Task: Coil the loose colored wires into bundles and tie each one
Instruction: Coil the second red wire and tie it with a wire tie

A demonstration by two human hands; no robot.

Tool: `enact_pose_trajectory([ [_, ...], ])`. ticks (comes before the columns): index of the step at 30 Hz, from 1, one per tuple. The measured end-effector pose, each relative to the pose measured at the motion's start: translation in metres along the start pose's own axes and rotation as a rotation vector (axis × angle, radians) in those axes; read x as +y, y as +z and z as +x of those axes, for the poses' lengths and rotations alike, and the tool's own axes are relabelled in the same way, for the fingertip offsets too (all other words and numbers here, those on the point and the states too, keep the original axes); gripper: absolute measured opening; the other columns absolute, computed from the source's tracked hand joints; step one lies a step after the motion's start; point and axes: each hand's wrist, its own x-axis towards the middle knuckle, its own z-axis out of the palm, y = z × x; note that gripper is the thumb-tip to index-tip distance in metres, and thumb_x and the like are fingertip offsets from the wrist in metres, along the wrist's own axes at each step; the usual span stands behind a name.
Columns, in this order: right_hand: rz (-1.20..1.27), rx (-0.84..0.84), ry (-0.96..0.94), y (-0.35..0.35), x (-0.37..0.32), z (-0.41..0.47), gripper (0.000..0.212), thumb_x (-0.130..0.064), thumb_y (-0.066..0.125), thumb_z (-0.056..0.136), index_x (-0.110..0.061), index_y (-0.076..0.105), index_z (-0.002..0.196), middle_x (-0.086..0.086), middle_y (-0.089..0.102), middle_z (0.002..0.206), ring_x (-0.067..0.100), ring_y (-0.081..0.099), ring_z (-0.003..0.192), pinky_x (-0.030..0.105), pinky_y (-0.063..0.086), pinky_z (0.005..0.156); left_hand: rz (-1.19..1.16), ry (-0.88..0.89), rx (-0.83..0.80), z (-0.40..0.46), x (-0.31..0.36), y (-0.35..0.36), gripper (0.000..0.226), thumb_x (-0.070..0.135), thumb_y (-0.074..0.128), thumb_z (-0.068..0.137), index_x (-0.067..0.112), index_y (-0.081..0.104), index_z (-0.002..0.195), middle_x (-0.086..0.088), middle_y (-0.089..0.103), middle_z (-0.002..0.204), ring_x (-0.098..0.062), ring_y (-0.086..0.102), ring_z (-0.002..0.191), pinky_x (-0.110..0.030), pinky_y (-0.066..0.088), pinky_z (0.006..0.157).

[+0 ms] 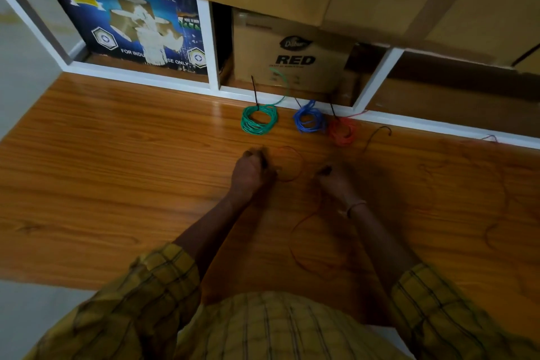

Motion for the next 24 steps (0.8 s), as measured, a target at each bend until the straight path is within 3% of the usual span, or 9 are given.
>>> enact_pose_trajectory([
  [2, -0.086, 0.002, -0.026, 0.005, 0.0, -0.013, 0.01, -0.022, 0.075, 0.071, -0.016, 0.068, 0.067, 0.0, 0.072, 0.073, 0.025, 0.072, 0.075, 0.044, 0.061, 0.069, 0.077, 0.015, 0.006, -0.002, 0.003, 0.008, 0.044, 0.033, 0.077, 0.09, 0.003, 0.064, 0.119, -0.024, 0.065, 0.118, -0.043, 0.061, 0.11, -0.043, 0.048, 0.091],
  [5, -0.14, 0.109, -0.05, 0.006, -0.006, -0.031, 0.002, -0.016, 0.072, 0.079, -0.017, 0.071, 0.079, 0.002, 0.073, 0.086, 0.025, 0.069, 0.084, 0.04, 0.058, 0.074, 0.197, 0.058, 0.029, -0.002, 0.004, 0.016, 0.035, 0.026, 0.068, 0.093, 0.008, 0.063, 0.122, -0.019, 0.066, 0.118, -0.041, 0.058, 0.115, -0.043, 0.042, 0.094],
  [9, 0.218, 0.122, 0.031, -0.001, -0.004, -0.034, 0.008, -0.012, 0.076, 0.086, -0.018, 0.071, 0.084, 0.002, 0.072, 0.082, 0.019, 0.068, 0.079, 0.038, 0.055, 0.075, 0.192, 0.08, 0.044, -0.01, 0.004, 0.014, 0.039, 0.018, 0.063, 0.095, 0.004, 0.062, 0.131, -0.023, 0.064, 0.121, -0.044, 0.058, 0.115, -0.046, 0.043, 0.094],
  [12, 0.56, 0.046, 0.084, -0.013, -0.008, -0.039, 0.008, -0.006, 0.072, 0.091, -0.013, 0.069, 0.089, 0.008, 0.068, 0.083, 0.015, 0.064, 0.063, 0.031, 0.052, 0.055, 0.056, 0.027, 0.147, -0.018, 0.001, 0.016, 0.043, 0.019, 0.077, 0.085, -0.001, 0.061, 0.119, -0.025, 0.064, 0.111, -0.045, 0.058, 0.103, -0.049, 0.048, 0.087],
  [15, 0.645, -0.019, 0.096, -0.035, -0.016, -0.045, 0.007, -0.003, 0.067, 0.094, -0.009, 0.067, 0.097, 0.002, 0.062, 0.081, 0.008, 0.055, 0.057, 0.018, 0.04, 0.045, 0.052, 0.016, 0.148, -0.019, 0.003, 0.016, 0.041, 0.016, 0.077, 0.085, -0.001, 0.061, 0.119, -0.026, 0.065, 0.11, -0.046, 0.059, 0.103, -0.05, 0.048, 0.087],
  [17, 0.656, -0.026, 0.099, -0.05, -0.018, -0.045, 0.007, -0.006, 0.067, 0.095, -0.007, 0.068, 0.102, -0.001, 0.059, 0.076, 0.006, 0.049, 0.056, 0.015, 0.035, 0.042, 0.048, 0.059, 0.143, -0.019, 0.007, 0.013, 0.028, 0.016, 0.072, 0.091, -0.001, 0.067, 0.112, -0.027, 0.068, 0.105, -0.047, 0.062, 0.101, -0.05, 0.05, 0.085],
  [19, 0.644, 0.021, 0.122, -0.062, -0.017, -0.041, 0.008, -0.008, 0.067, 0.096, -0.008, 0.069, 0.103, -0.001, 0.057, 0.072, 0.005, 0.047, 0.054, 0.014, 0.034, 0.04, -0.066, 0.097, 0.119, -0.02, 0.006, 0.011, 0.021, 0.027, 0.066, 0.095, 0.008, 0.071, 0.102, -0.018, 0.073, 0.095, -0.039, 0.069, 0.091, -0.045, 0.052, 0.077],
  [21, 0.623, 0.084, 0.13, -0.069, -0.014, -0.037, 0.006, -0.008, 0.067, 0.095, -0.012, 0.071, 0.096, 0.001, 0.059, 0.071, 0.007, 0.047, 0.054, 0.016, 0.035, 0.041, -0.365, 0.039, 0.022, -0.028, 0.011, 0.005, 0.019, 0.038, 0.066, 0.097, 0.022, 0.07, 0.09, -0.008, 0.074, 0.083, -0.025, 0.069, 0.076, -0.038, 0.051, 0.07],
  [24, 0.55, 0.173, 0.092, -0.073, -0.01, -0.036, 0.007, -0.012, 0.07, 0.094, -0.018, 0.072, 0.09, 0.004, 0.066, 0.076, 0.01, 0.054, 0.058, 0.021, 0.041, 0.048, -0.783, 0.01, -0.052, -0.039, 0.022, -0.006, 0.024, 0.043, 0.061, 0.105, 0.027, 0.067, 0.088, -0.017, 0.076, 0.087, -0.035, 0.071, 0.084, -0.043, 0.053, 0.078],
])
